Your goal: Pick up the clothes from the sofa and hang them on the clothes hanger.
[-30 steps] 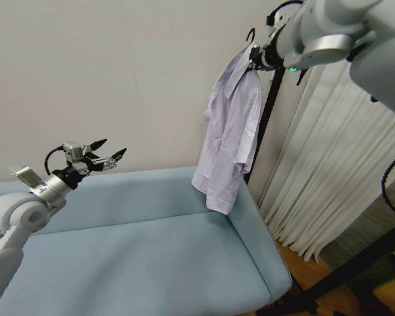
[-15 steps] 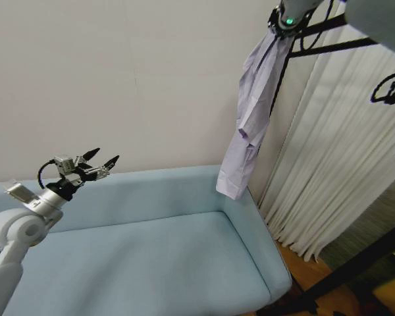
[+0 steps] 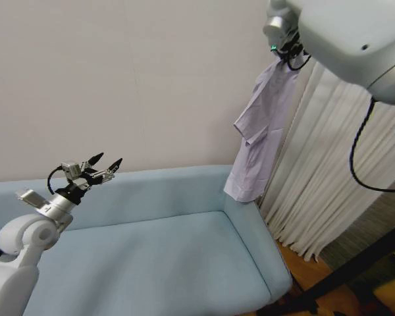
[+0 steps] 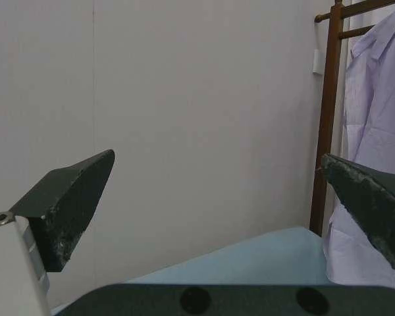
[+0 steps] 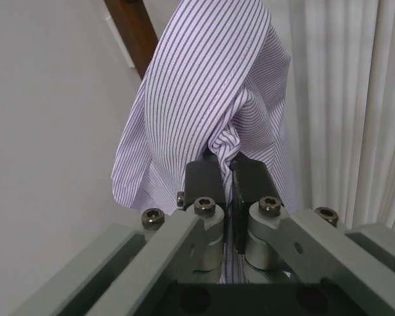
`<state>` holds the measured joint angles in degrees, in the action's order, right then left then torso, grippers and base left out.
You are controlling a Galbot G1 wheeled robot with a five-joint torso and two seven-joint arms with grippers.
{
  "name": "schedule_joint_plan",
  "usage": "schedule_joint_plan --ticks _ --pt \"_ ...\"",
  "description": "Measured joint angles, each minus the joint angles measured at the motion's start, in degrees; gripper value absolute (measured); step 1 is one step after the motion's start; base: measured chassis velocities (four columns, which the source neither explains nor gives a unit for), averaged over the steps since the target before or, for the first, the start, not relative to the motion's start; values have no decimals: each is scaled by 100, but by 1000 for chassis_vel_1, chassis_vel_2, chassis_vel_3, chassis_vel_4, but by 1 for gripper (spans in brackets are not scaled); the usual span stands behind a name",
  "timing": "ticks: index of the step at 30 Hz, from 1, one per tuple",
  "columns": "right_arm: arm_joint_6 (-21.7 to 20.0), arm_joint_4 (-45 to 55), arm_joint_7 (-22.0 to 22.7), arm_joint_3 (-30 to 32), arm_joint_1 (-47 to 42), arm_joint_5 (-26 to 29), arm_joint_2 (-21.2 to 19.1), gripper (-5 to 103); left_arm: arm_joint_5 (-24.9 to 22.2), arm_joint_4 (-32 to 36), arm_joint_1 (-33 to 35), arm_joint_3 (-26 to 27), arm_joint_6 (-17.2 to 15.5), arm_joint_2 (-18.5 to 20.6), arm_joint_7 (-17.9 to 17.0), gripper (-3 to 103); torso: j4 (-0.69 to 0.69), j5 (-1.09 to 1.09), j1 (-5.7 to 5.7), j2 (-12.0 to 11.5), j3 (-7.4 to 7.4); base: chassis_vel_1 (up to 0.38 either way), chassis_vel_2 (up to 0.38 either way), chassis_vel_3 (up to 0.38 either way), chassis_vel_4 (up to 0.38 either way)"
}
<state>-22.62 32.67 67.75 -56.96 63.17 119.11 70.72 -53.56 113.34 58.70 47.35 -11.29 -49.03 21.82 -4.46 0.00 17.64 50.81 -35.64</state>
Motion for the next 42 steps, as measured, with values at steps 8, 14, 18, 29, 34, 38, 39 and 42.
schedule_joint_plan --ticks 8,14,18,29,34,38,39,42 --pt "-186 -281 -584 188 -258 -724 -193 2 77 -230 -164 -181 31 18 128 100 1 1 -2 0 0 0 0 0 0" --pt "-266 -356 -1115 109 -373 -1379 -402 2 180 -437 -350 -453 45 23 179 100 -3 3 -1 0 1 0 0 0 0" --pt "-274 -440 -1227 140 -385 -1583 -419 2 264 -564 -492 -654 48 31 214 100 0 0 -1 0 1 0 0 0 0" --pt "-434 -491 -1347 224 -284 -1584 -636 2 285 -638 -723 -937 46 48 210 100 -1 0 -2 0 2 0 0 0 0" --pt "-424 -354 -1276 263 -341 -1505 -708 2 276 -638 -726 -934 46 64 210 100 -1 1 -2 0 2 0 0 0 0" --pt "-394 -366 -1246 395 -411 -1496 -663 2 267 -638 -734 -928 42 68 210 100 -1 0 -2 0 1 0 0 0 0" --pt "-394 -366 -1246 395 -411 -1496 -663 2 267 -638 -734 -928 42 68 210 100 -1 0 -2 0 1 0 0 0 0" --pt "-359 -408 -1202 562 -476 -1528 -615 2 264 -637 -739 -926 37 68 210 100 -1 0 -2 0 1 0 0 0 0"
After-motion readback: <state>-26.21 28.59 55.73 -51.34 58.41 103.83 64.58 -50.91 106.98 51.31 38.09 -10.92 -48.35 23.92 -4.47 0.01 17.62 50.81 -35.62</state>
